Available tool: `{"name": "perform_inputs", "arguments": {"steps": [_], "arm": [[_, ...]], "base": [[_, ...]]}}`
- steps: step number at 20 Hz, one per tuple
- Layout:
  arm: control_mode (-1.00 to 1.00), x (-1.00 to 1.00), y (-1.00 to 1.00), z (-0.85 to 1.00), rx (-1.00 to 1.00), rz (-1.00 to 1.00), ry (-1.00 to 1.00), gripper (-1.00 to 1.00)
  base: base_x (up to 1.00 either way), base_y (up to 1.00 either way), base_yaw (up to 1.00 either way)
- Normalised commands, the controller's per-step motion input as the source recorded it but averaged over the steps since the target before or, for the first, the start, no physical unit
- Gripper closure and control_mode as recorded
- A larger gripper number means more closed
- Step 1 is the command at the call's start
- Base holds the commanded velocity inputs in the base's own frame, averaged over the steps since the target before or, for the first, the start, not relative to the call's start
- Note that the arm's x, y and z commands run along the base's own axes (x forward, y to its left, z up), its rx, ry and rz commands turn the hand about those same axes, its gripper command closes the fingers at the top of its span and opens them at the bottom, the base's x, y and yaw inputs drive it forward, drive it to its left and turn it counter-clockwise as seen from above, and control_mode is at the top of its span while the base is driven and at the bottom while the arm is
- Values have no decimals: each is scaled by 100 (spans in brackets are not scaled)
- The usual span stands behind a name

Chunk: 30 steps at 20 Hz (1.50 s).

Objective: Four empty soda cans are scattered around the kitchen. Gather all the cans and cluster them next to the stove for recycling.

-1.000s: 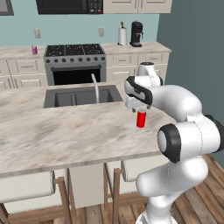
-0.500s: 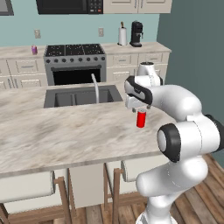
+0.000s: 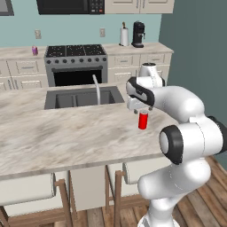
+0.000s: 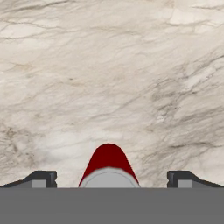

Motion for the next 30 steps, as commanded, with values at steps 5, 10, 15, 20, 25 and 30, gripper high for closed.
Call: {"name": "perform_inputs", "arguments": {"steps": [5, 10, 15, 20, 25, 30], "arm": [[-100, -11, 0, 0, 0, 0, 1, -100], [-100, -23, 0, 0, 0, 0, 0, -100], [-100, -19, 0, -13, 0, 0, 0, -100], [-100, 0, 0, -16, 0, 0, 0, -100], [-100, 7, 0, -2, 0, 0, 0, -100], [-100, 7, 0, 0, 0, 0, 0, -100]], "base": [[0, 0, 0], [0, 0, 0], [0, 0, 0], [0, 0, 0], [0, 0, 0], [0, 0, 0]]}}
